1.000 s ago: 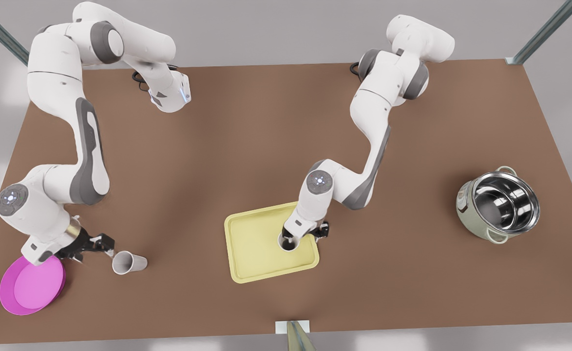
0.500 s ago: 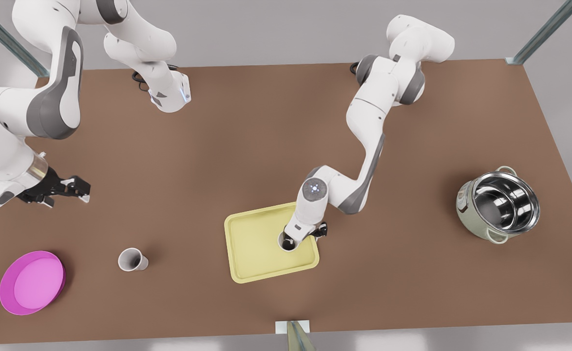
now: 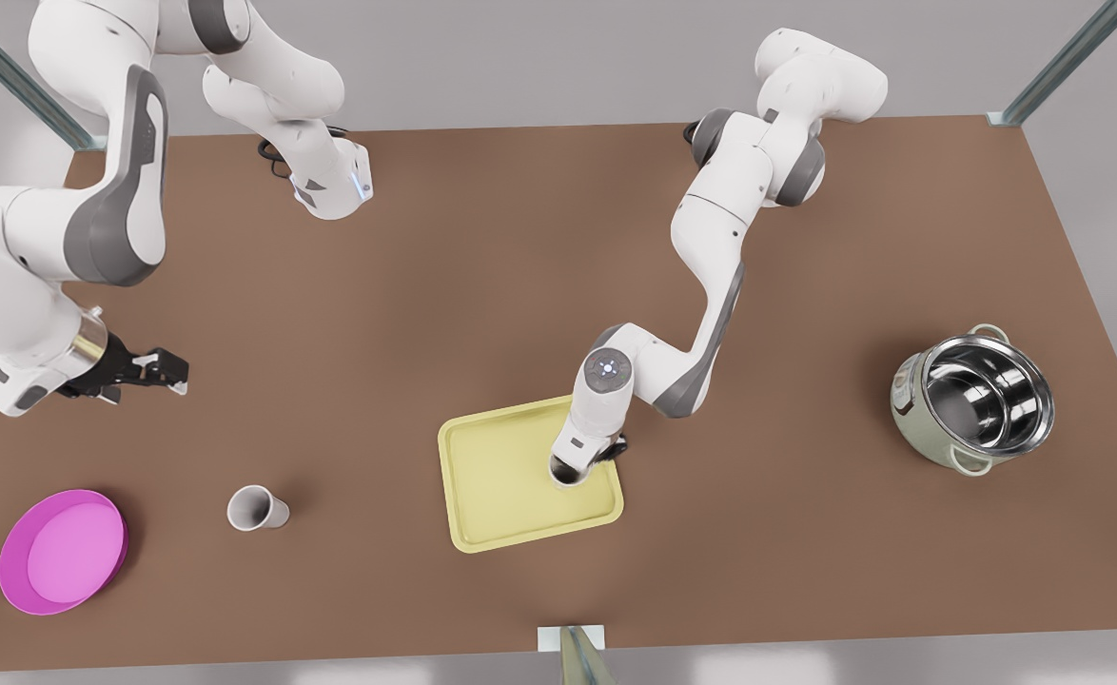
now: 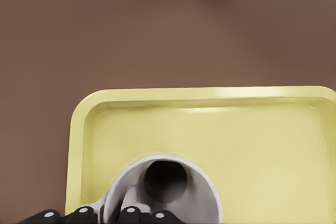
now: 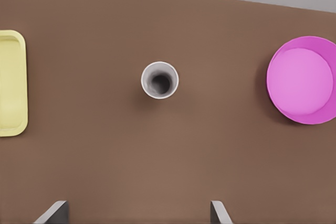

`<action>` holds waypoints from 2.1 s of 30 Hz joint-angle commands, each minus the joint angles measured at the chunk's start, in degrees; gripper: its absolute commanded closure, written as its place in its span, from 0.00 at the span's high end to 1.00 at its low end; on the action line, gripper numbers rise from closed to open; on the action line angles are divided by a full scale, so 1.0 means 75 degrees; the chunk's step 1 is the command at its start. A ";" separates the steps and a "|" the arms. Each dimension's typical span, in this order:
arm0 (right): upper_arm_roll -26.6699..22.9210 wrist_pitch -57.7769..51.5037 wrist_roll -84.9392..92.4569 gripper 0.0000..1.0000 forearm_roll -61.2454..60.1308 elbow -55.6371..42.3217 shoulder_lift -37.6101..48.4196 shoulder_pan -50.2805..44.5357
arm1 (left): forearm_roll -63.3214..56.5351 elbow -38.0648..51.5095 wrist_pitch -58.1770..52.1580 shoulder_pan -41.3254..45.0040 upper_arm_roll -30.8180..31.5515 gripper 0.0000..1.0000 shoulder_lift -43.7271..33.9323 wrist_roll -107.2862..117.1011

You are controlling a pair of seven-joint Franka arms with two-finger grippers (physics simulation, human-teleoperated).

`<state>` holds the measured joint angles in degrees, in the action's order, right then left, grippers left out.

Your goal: Use the left arm to pick up the white IKEA cup from the tray and place it on the middle-left position; use the right arm to pick up the white IKEA cup from the tray and place it on the middle-right position

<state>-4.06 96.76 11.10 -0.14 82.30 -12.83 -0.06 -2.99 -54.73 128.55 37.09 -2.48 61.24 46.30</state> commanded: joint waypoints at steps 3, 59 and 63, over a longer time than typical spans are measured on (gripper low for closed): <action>0.0002 0.0189 -0.1152 1.00 -0.0040 -0.0005 0.0000 -0.0015 | 0.0023 -0.0003 -0.0312 0.0012 -0.0009 0.17 -0.0314 0.1033; -0.0010 0.0458 -0.1176 1.00 -0.0063 -0.0052 0.0012 -0.0004 | 0.0421 -0.1723 -0.5388 -0.4008 -0.0103 1.00 -0.5046 -0.6513; 0.0002 0.0447 -0.1164 1.00 -0.0005 -0.0052 0.0012 -0.0015 | 0.0351 -0.4292 -0.4180 -0.3902 -0.0056 1.00 -0.7017 -0.5927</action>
<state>-4.05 99.89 2.64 -0.33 81.94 -12.81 -0.17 0.03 -85.88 99.35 7.63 -2.94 9.71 -0.53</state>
